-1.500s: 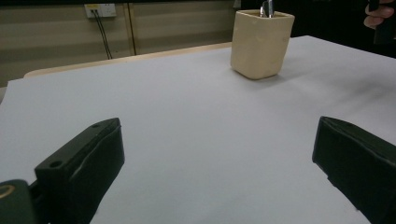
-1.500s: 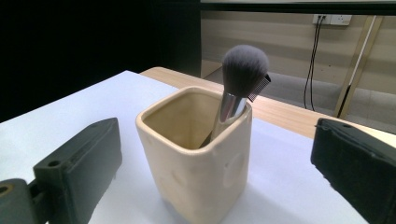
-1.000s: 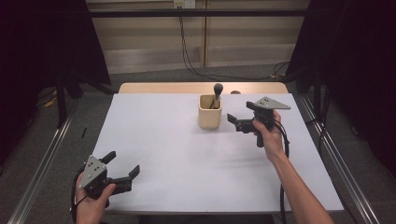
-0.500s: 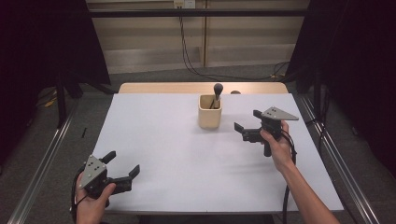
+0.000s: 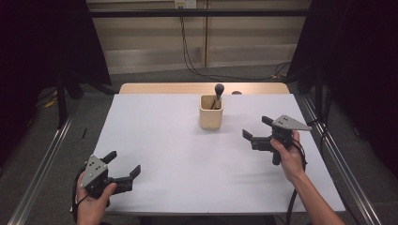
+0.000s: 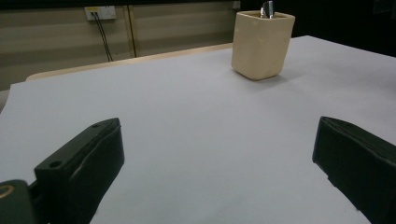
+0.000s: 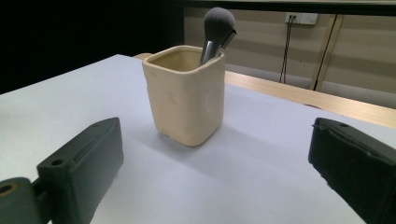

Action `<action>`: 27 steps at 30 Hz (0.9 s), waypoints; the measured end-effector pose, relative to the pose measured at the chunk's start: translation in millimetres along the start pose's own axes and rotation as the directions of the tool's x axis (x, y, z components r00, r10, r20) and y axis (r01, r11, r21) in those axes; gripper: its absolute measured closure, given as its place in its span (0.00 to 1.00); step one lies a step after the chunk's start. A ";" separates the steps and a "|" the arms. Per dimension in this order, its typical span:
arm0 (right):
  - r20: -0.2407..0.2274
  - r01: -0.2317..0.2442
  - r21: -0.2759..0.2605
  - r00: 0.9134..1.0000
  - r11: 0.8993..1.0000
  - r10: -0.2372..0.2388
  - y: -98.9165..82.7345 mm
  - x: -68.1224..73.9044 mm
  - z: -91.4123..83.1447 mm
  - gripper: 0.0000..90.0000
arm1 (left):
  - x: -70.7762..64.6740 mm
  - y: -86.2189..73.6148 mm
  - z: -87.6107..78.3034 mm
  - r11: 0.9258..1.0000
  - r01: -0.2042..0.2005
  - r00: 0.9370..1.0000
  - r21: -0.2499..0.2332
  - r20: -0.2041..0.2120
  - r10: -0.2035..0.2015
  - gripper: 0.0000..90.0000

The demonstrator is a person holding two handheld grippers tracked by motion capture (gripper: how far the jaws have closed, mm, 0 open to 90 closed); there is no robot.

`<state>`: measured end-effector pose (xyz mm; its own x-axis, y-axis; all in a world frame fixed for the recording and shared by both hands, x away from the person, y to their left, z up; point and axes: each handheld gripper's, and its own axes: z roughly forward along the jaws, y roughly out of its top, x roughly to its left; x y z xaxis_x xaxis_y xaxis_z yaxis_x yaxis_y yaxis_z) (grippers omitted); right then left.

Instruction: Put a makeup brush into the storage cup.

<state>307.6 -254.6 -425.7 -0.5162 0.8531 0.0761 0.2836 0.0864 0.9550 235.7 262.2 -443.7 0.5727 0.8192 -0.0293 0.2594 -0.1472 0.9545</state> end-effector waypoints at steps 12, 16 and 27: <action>0.044 -0.015 0.008 0.999 1.000 0.014 -14.8 -7.1 -33.0 0.03 | 0.1 0.2 0.7 1.000 -0.005 1.000 0.004 0.005 0.005 0.02; 0.056 -0.022 0.006 0.998 1.000 0.022 -19.7 -7.4 -45.5 0.03 | -0.5 0.5 1.3 1.000 -0.005 1.000 0.003 0.004 0.005 0.02; 0.095 -0.036 0.004 0.995 0.999 0.035 -32.6 -4.8 -68.8 0.02 | 0.0 0.6 1.0 1.000 -0.003 1.000 0.003 0.009 0.003 0.02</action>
<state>245.3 -297.0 -437.4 -0.4266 0.9007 0.0823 0.3056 0.0579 0.9504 236.6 261.5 -443.5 0.5804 0.8138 -0.0292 0.2597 -0.1510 0.9538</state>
